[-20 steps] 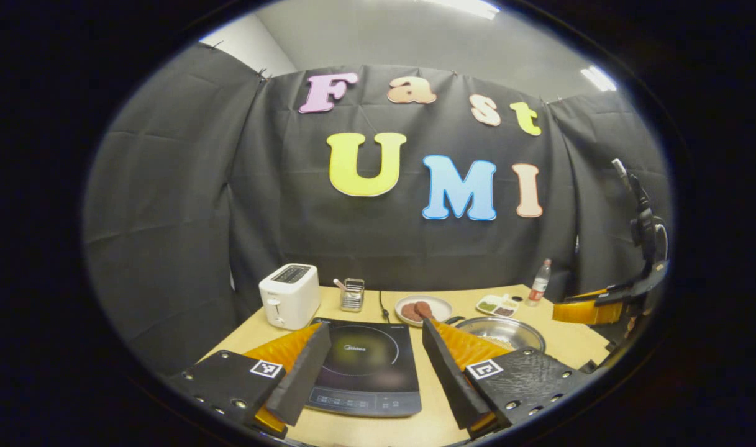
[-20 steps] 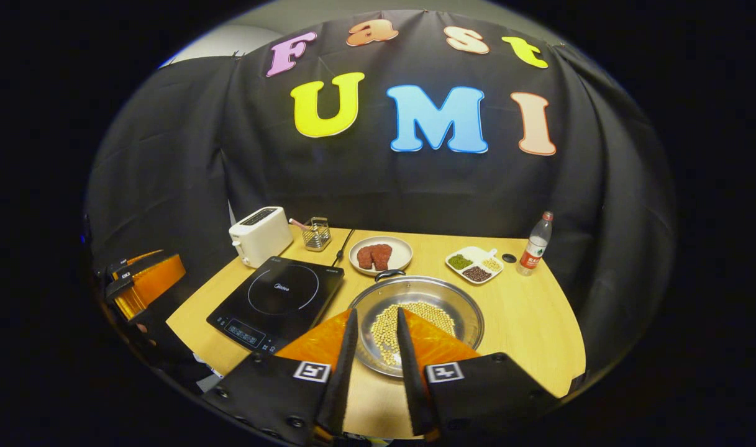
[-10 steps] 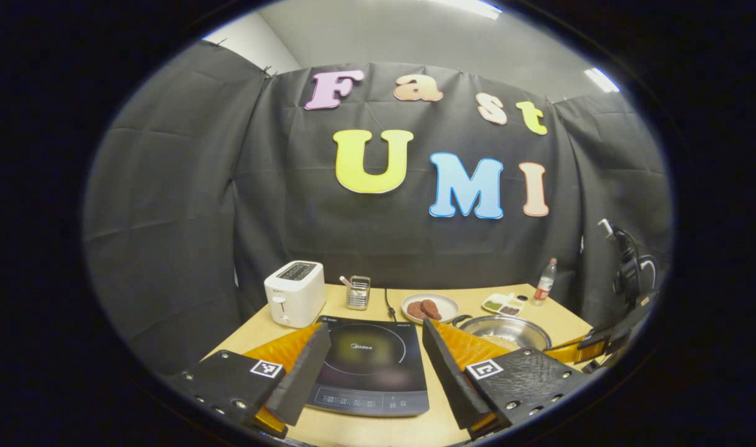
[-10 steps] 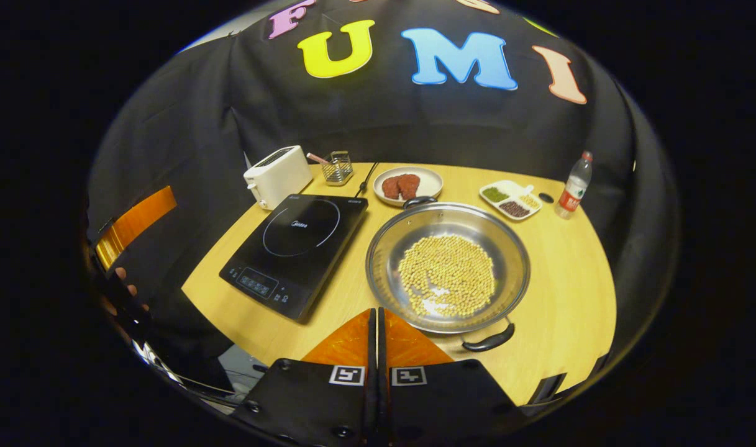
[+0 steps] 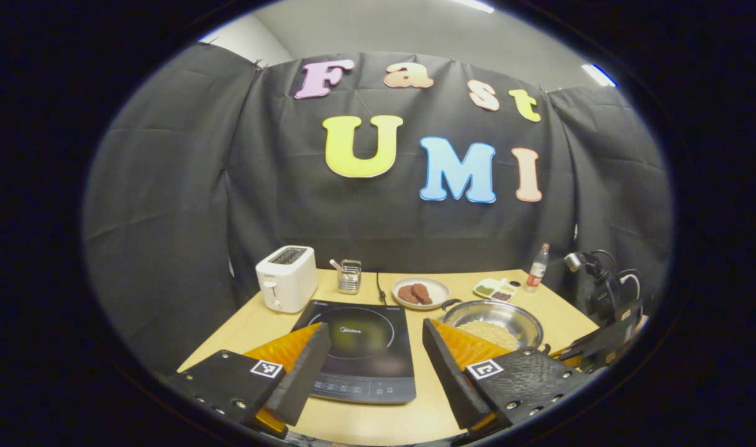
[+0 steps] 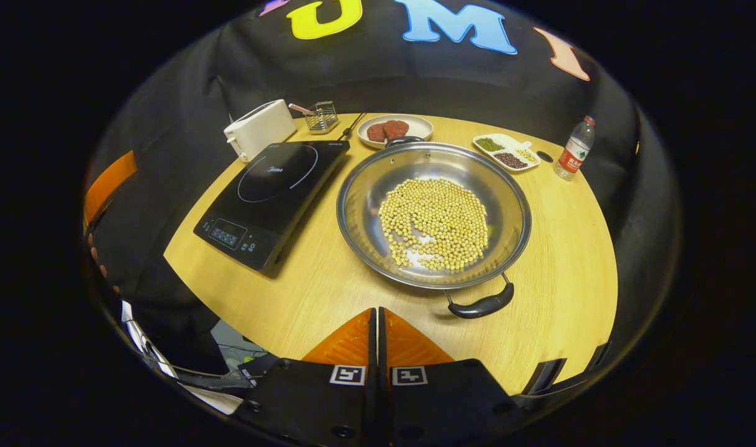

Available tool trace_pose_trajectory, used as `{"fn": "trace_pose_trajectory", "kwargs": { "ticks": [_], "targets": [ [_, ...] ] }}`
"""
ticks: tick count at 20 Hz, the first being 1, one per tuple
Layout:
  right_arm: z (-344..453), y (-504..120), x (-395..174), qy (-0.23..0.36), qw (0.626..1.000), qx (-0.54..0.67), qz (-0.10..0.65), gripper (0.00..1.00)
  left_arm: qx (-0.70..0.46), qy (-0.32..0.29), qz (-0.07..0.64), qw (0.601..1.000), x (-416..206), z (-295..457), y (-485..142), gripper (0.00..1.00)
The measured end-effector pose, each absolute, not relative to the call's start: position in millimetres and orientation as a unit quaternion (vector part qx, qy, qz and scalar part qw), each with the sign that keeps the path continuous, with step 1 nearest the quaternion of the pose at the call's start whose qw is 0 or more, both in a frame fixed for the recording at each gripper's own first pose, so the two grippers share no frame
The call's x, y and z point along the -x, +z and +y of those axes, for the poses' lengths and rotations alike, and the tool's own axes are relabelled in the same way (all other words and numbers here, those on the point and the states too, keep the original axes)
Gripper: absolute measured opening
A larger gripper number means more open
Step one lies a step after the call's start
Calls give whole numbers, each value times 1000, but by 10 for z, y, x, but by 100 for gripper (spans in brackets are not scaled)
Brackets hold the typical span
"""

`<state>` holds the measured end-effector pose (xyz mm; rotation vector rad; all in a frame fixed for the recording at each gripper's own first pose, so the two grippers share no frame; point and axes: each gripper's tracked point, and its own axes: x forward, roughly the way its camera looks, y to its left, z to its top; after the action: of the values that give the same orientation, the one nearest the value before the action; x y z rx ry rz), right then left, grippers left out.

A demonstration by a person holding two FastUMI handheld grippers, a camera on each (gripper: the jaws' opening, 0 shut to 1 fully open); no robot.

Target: First push the handle of the pot to place it horizontally, then grasp the pot with both hands and set it on the induction cooktop.

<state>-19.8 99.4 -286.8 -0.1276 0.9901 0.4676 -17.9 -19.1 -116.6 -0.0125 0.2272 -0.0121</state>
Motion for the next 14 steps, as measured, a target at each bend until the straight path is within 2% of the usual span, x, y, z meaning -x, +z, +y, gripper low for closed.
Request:
{"fn": "trace_pose_trajectory", "kwargs": {
  "ticks": [2,3,6,8,9,11,12,14],
  "targets": [
    [915,-2972,140,224,844,67,483,2,6,14,125,992,177,-194,-1197,94],
    [859,-3017,125,224,840,69,489,2,6,26,120,992,169,-187,-1150,88],
    [754,-3134,53,220,833,70,503,2,5,37,109,993,87,-344,-1063,91],
    [715,-3187,28,221,830,68,508,2,-2,36,111,993,24,-451,-1044,91],
    [713,-3202,7,223,829,69,508,2,-6,34,109,993,-12,-507,-1023,88],
    [671,-3258,-29,227,824,79,513,2,-15,32,109,993,-60,-619,-996,91],
    [649,-3275,-52,228,823,82,513,2,-19,31,109,993,-81,-675,-988,88],
    [642,-3261,-86,233,822,74,515,2,-23,25,110,993,-114,-806,-988,91]
  ]
}}
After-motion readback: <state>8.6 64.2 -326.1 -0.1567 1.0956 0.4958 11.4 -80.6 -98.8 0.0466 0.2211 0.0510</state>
